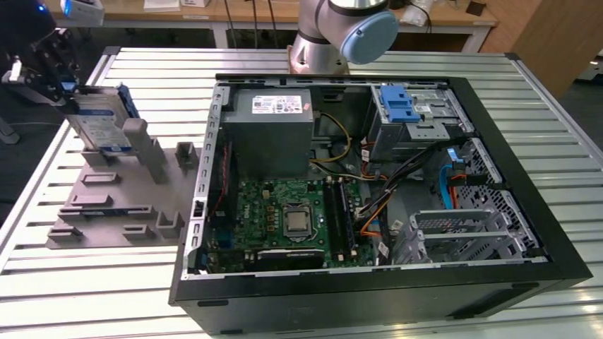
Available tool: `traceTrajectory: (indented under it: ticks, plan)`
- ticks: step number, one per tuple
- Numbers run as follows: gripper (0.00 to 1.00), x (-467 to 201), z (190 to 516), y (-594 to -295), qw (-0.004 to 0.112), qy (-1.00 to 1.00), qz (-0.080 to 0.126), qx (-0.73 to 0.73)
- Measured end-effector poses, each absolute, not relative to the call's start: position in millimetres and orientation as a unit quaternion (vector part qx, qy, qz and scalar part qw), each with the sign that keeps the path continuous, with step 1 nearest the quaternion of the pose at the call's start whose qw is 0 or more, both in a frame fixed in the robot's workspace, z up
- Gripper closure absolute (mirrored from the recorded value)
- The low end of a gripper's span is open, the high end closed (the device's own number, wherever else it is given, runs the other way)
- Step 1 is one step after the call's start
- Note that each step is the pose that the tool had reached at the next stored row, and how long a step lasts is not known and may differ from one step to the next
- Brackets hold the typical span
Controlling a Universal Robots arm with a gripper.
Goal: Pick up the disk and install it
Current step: 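Pick up the disk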
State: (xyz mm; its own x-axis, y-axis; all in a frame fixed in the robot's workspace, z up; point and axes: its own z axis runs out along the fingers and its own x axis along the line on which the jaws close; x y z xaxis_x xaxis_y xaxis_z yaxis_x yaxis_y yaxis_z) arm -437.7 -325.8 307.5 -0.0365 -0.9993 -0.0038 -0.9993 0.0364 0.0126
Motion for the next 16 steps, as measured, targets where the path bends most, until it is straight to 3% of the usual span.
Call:
traceTrajectory:
  ticks: [16]
  plan:
    - [0.64,-437.7,313.9,-325.8,0.003,-0.720,-0.006,0.694]
